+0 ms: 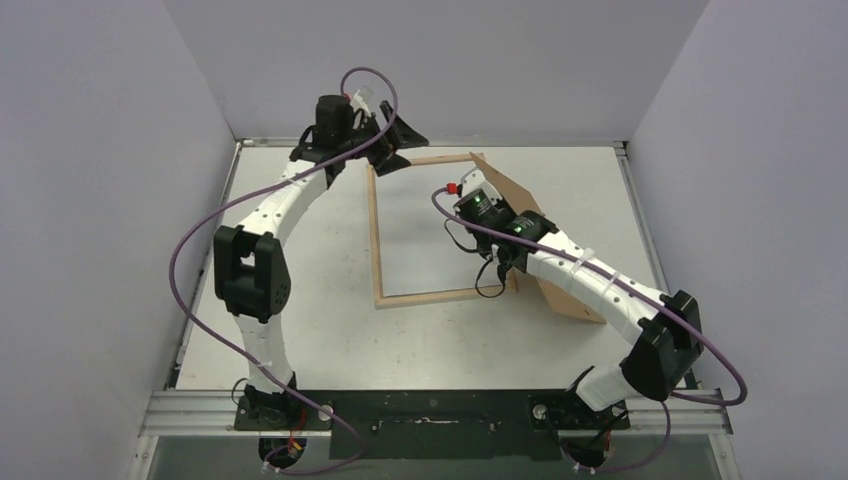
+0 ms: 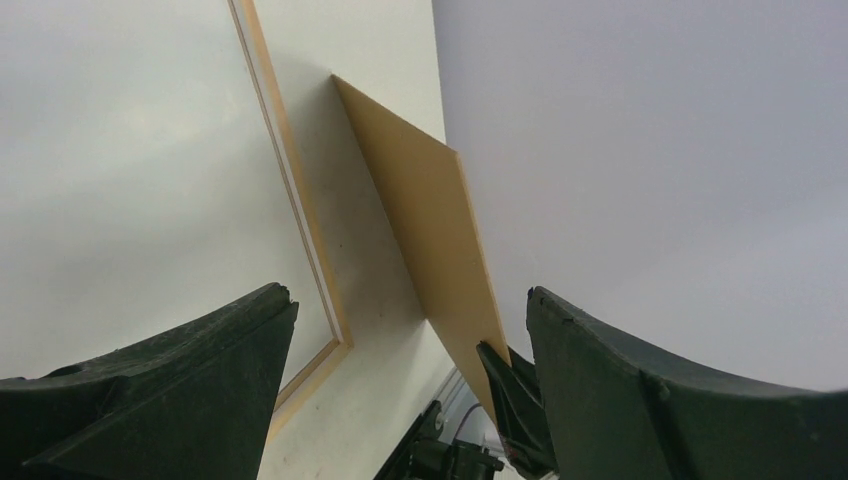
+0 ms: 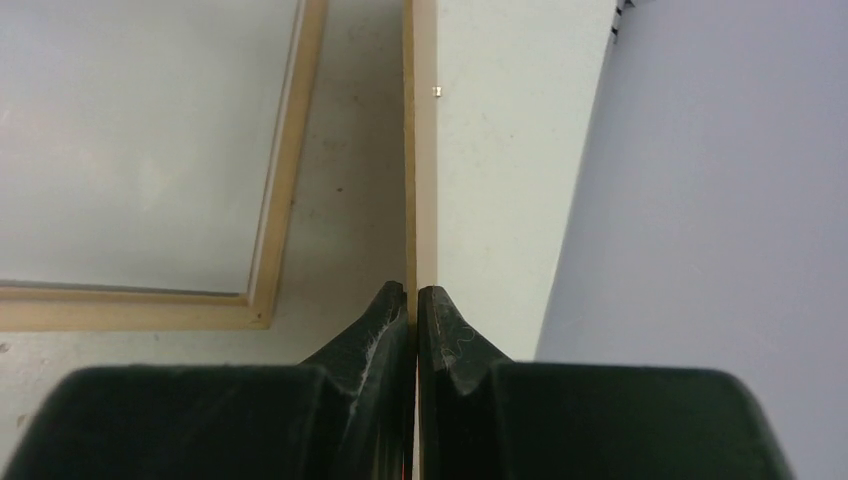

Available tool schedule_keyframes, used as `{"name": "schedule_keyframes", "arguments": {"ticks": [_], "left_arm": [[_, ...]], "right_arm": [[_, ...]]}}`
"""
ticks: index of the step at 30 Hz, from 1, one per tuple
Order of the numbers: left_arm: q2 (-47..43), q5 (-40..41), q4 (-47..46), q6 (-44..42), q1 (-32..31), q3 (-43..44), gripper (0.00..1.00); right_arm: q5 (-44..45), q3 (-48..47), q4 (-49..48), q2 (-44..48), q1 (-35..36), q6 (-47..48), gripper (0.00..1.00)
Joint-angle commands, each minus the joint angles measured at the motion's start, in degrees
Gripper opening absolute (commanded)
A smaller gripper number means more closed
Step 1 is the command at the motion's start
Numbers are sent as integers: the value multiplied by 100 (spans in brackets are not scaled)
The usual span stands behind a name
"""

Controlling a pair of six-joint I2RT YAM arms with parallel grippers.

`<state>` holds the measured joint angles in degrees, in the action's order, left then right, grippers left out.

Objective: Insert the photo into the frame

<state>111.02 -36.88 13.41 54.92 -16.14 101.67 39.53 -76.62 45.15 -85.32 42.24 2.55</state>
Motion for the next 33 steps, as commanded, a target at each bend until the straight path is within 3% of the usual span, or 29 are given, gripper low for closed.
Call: {"name": "schedule_keyframes", "arguments": {"ticks": [1,17,20,27,33], "left_arm": [[278,-164,-536,183,-385,81,85],[738,439,-1692,720,-1369,213,84],[937,604,-1518,841,-1520,381,77],[1254,846,-1354,1270,-1648,609,49],[1416,830,-1125,1303,-1750,784,48]], "right_arm": [[-624,501,-658,694,-90,-393,0],[-1229,1079,-1038,1232,-163,-524,0],[-1203,1095,-1049,1250,-163,-528,0],[-1154,1199,-1156,1338,-156,-405,0],[-769,1259,-1153,1234,33,-90,0]]}}
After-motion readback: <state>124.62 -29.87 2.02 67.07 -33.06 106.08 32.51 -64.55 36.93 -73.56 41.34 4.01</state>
